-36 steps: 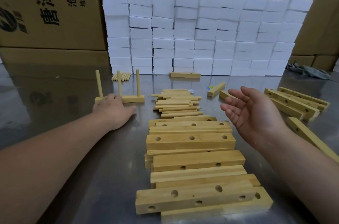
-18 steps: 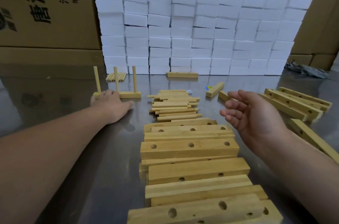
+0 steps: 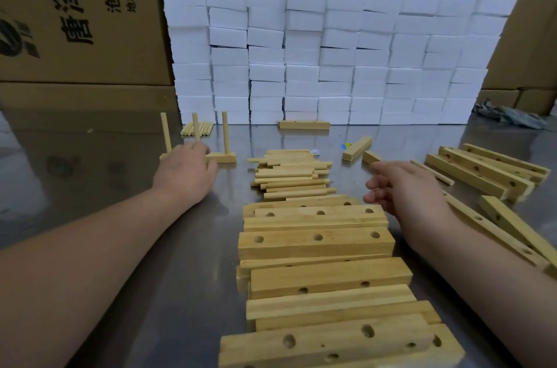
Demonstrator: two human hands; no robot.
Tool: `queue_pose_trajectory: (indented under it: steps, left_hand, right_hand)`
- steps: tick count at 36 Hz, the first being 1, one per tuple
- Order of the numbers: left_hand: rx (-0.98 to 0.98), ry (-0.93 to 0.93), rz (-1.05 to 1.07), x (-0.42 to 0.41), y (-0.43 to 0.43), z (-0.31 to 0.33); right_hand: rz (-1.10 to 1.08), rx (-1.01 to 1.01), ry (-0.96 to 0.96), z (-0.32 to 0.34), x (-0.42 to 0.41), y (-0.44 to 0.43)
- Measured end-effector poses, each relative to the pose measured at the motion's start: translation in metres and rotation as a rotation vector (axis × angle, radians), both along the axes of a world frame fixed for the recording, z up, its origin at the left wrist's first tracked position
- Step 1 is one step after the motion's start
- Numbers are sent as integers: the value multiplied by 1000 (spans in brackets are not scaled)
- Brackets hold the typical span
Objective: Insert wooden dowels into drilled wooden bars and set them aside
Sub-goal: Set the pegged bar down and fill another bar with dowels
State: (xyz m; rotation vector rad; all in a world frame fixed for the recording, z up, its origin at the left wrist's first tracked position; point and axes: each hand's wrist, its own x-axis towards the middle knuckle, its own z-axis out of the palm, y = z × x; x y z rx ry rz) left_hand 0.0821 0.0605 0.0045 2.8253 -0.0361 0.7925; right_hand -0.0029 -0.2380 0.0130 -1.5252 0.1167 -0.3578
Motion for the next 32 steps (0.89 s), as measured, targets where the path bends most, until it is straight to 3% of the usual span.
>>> queue_pose_trajectory:
  steps: [6,13,19,24,32]
  left_hand:
    - [-53,2,-94,-16,-4,1]
    - [-648,97,-253,-35,-40,2]
    - [-867,225,-305,-43,-68,-1]
    - [-958,214,-288,-40,-64,-4]
    - [-878,224,-260,-36,-65,-7]
  right_hand:
    - [3,-150,86,-4,0,-2]
    - [27,-326,85,-3,-4,0]
    - [28,-350,89,-4,-4,0]
    - [35,-355,97,-5,-2,-2]
    - [96,-376,100,-3,-4,2]
